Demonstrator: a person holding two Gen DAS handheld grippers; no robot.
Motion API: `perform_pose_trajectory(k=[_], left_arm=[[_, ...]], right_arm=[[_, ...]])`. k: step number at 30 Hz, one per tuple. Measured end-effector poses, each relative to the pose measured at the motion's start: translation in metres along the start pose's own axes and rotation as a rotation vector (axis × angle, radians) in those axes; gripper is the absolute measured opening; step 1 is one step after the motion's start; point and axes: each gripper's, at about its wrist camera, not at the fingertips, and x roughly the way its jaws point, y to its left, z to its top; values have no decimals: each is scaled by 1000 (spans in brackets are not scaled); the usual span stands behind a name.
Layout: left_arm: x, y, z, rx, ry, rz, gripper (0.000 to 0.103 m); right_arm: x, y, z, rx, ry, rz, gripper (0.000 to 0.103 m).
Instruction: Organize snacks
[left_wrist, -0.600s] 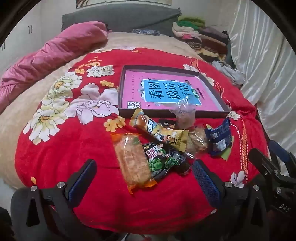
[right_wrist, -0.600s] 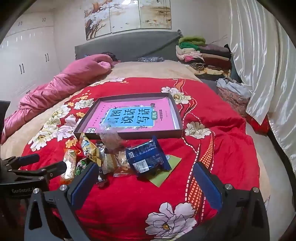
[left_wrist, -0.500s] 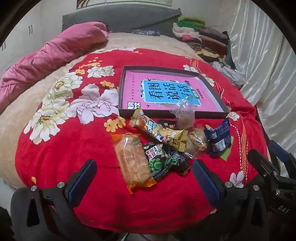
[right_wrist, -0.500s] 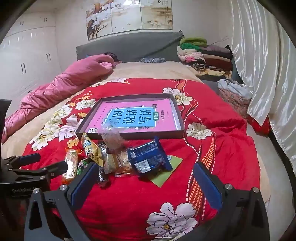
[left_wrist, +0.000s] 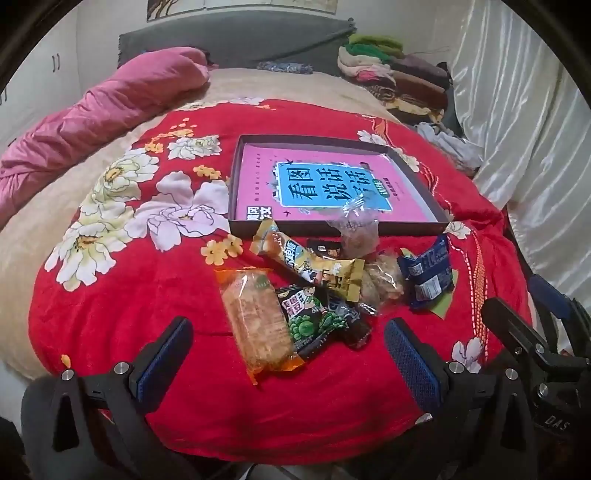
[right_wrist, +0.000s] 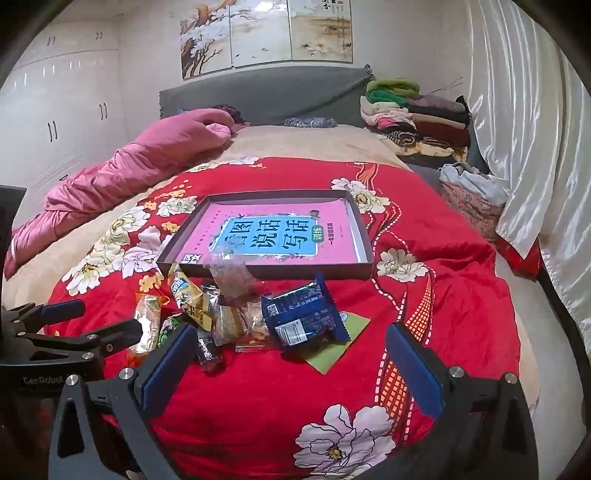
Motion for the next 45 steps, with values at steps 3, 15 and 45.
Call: perform_pose_trajectory(k=[3,15,45], left_arm=[[1,-1,-1,0,4,-2,103],[2,-2,-4,3,16,-14,103],[0,-3,-4,12,20,-28,103]], right_arm=[[1,1,1,-1,2,-1,103],[1,0,1,4,-3,-3,103],[-2,-1,3,6,-10,-1,103]])
